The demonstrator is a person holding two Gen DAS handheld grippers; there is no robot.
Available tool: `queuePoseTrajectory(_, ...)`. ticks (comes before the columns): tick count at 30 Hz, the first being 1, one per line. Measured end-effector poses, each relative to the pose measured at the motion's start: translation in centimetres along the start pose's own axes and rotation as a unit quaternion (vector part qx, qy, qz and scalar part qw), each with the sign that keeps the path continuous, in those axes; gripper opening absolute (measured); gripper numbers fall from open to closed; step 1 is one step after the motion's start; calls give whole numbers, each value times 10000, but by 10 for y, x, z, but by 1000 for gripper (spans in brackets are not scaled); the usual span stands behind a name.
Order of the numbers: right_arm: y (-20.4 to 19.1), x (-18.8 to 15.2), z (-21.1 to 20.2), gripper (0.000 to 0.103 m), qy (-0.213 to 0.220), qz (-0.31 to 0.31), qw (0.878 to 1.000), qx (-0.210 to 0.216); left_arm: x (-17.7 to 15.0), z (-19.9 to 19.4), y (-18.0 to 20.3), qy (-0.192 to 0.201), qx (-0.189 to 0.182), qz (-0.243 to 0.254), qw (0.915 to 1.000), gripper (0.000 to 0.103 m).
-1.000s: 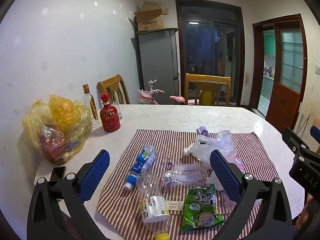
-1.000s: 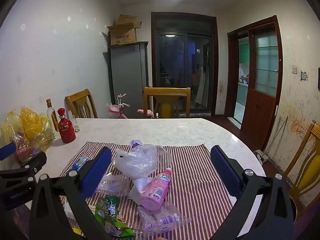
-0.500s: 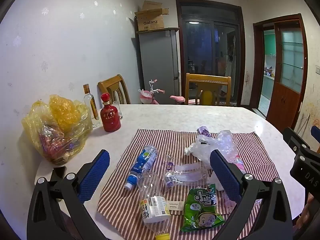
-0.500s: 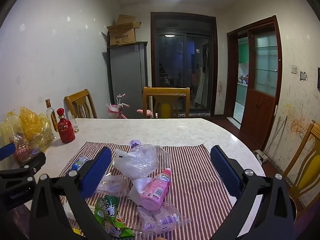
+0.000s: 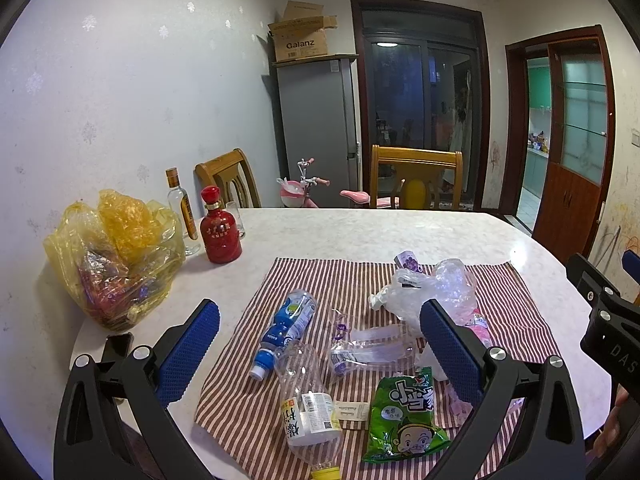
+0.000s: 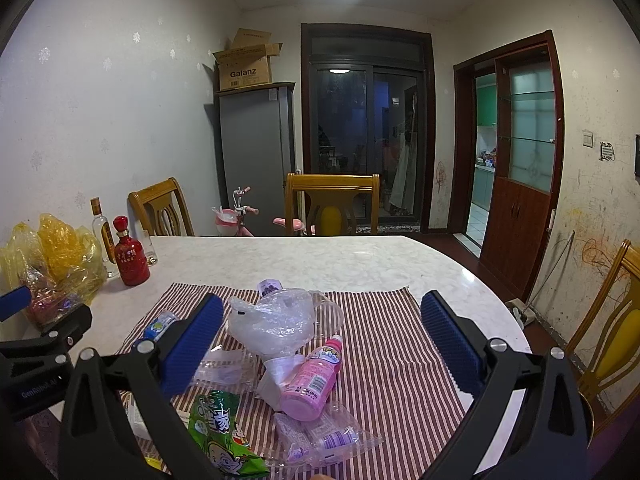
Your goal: Collect trash
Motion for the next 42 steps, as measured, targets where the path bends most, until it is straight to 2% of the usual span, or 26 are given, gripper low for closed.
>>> queuePoseTrajectory(42,0,1,1,99,3,-23,10000,-25,-1,2,-1,-12,-9,4,10000,97)
Point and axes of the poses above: each gripper's, at about its wrist camera, not at the fingertips, and z roughly the way its jaws point, y to its right, x to its top, the point moved 10 cm from there along z, roughly the way its jaws point, and after that the axes turned 13 degrees about z, right-handed, at the moved point
